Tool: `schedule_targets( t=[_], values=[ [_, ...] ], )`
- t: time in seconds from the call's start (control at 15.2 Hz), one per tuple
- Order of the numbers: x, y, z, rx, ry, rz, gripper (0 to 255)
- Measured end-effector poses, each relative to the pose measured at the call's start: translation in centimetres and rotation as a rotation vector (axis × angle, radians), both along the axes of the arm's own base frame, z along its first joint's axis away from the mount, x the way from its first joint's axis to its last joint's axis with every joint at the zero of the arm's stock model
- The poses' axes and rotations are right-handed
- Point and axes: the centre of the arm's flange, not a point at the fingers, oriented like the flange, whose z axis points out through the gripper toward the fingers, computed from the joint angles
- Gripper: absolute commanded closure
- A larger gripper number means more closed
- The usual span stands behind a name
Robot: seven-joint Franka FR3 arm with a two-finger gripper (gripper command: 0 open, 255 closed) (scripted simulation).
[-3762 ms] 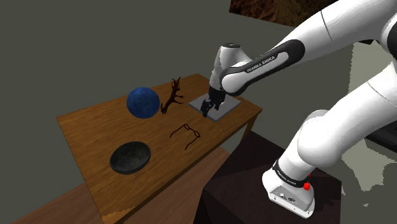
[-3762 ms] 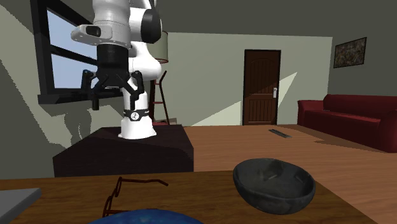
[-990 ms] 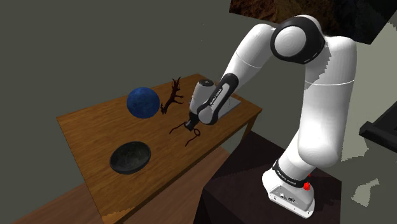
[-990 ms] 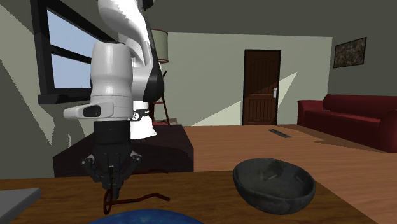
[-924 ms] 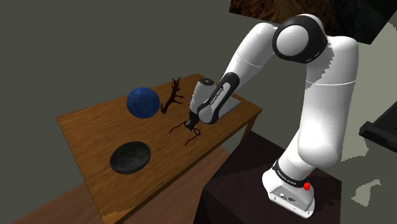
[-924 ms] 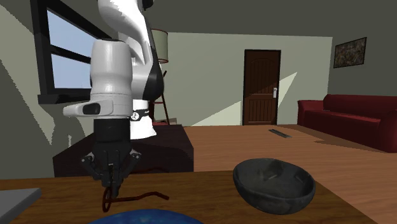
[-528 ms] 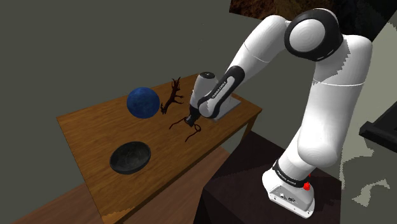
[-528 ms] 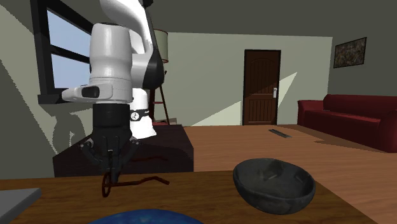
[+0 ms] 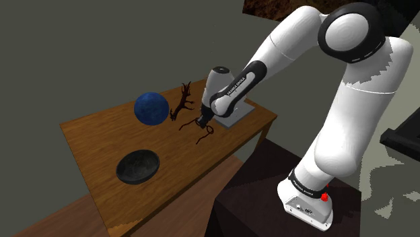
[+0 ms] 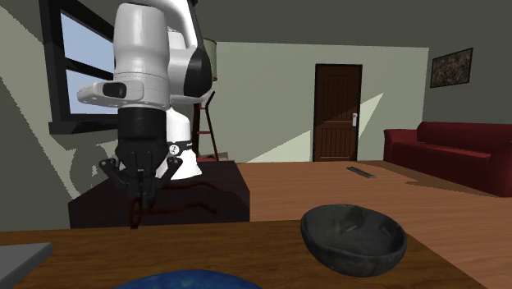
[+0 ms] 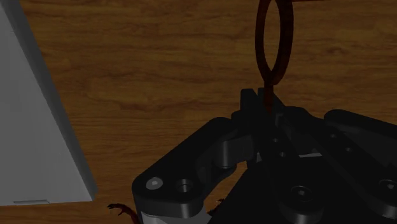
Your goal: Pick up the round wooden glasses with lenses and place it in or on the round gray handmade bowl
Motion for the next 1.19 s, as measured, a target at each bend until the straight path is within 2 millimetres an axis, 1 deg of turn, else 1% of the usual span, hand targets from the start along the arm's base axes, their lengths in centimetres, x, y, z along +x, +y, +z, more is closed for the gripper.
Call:
schedule_targets(
  t=[0.66,0.79,1.06,1.19],
  values=[
    [0.0,0.0,5.1,0.000,0.000,0.000,255],
    [0.3,1.6,5.5,0.000,0.000,0.001,255],
    [1.3,6.7,5.4,0.000,0.001,0.002,255],
    [1.8,8.9,5.4,0.000,0.001,0.002,255]
  ],
)
